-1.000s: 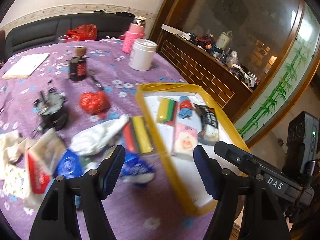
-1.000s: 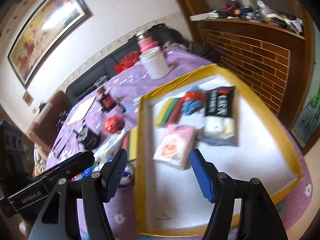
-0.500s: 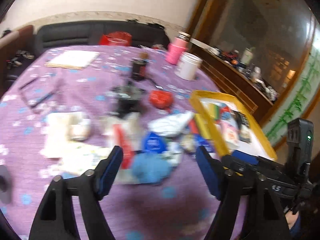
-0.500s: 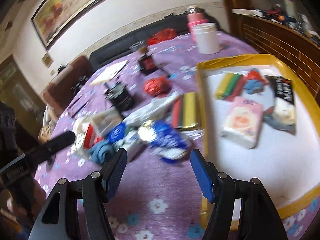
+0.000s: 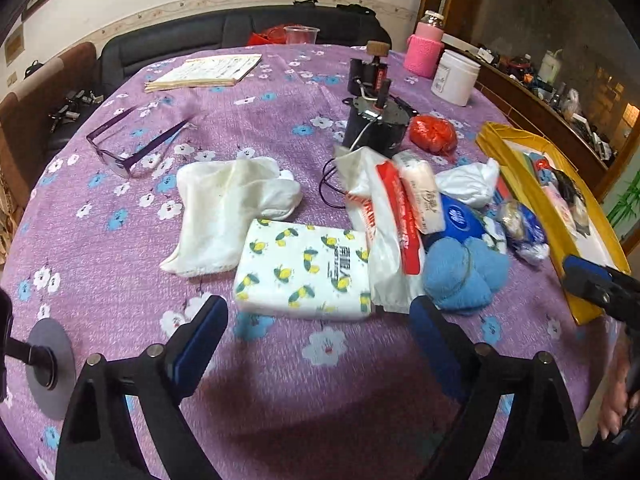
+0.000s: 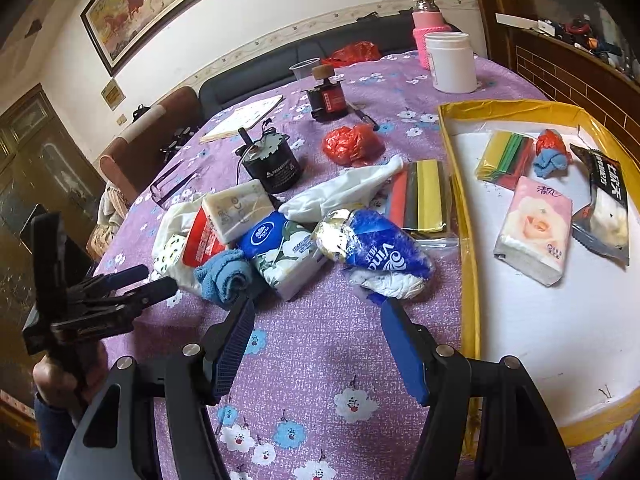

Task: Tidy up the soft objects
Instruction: 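Reach the left gripper toward the white lemon-print tissue pack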

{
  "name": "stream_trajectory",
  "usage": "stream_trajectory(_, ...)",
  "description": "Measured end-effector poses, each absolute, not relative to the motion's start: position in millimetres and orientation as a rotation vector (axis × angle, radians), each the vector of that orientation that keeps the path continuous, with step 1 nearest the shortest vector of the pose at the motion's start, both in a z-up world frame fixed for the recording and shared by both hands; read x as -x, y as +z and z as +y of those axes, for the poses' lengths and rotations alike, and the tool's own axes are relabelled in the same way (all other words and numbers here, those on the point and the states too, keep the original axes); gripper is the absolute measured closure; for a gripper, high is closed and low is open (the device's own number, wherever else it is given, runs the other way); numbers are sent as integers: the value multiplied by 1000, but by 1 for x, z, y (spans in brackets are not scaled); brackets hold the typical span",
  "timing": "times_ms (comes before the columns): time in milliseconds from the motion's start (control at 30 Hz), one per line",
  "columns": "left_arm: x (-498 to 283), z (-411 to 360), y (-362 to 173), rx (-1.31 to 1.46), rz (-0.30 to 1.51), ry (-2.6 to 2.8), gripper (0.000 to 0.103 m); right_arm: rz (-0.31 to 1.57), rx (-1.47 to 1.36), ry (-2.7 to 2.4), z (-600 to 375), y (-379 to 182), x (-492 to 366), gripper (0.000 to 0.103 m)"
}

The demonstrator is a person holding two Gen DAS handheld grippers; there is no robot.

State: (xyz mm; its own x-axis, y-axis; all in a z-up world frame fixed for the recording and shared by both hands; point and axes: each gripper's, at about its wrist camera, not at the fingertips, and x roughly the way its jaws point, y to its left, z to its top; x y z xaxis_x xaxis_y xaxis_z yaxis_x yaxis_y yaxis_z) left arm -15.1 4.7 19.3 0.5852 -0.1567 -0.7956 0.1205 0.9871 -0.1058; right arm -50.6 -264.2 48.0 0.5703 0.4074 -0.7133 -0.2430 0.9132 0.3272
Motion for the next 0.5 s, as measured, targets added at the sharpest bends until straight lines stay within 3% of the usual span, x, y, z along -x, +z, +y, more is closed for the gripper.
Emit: stream_trajectory(500,-8,28,7,174,958,-193,9,893,-198,398,-258,45,52,33)
